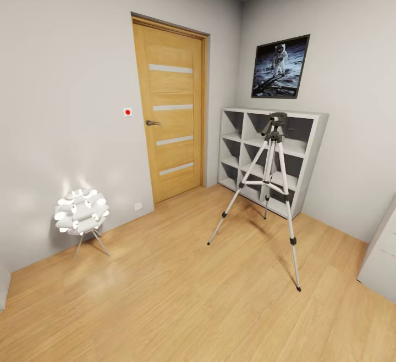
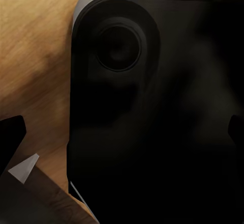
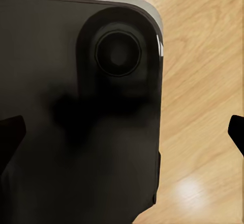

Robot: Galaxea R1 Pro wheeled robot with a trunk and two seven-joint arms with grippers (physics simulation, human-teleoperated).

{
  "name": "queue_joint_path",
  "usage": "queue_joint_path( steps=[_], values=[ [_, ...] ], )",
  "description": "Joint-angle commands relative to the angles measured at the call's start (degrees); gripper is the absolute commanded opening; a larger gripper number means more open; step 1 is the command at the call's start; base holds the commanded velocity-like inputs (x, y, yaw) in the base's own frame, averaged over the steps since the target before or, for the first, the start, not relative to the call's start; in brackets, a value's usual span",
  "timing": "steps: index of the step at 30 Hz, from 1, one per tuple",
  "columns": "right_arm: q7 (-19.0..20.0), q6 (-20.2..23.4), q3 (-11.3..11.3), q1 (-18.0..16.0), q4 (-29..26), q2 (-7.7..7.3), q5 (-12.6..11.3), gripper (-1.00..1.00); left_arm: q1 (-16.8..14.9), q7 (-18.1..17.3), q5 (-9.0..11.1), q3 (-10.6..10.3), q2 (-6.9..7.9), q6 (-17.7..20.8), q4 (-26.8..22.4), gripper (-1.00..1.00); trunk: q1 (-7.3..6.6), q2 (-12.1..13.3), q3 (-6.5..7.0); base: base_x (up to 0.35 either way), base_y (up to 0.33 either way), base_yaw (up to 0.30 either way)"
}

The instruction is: Attach the digital camera to the camera tripod in the bedroom.

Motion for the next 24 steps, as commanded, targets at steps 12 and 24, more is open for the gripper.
queue_joint_path(
  steps=[12, 24],
  values=[
    [0.4, 0.1, 0.2, 0.0, 0.1, -0.10, 0.1, 1.00, 0.0, 0.0, 0.4, 0.1, -0.01, 0.0, -0.2, 1.00, 0.00, 0.0, -0.04, 0.000, 0.000, 0.000],
    [-0.2, -0.2, 0.1, 0.0, 0.1, 0.02, 0.2, 1.00, 0.0, 0.1, 0.3, -0.2, 0.16, -0.2, -0.9, 1.00, 0.00, 0.0, -0.04, 0.000, 0.000, 0.000]
  ],
)
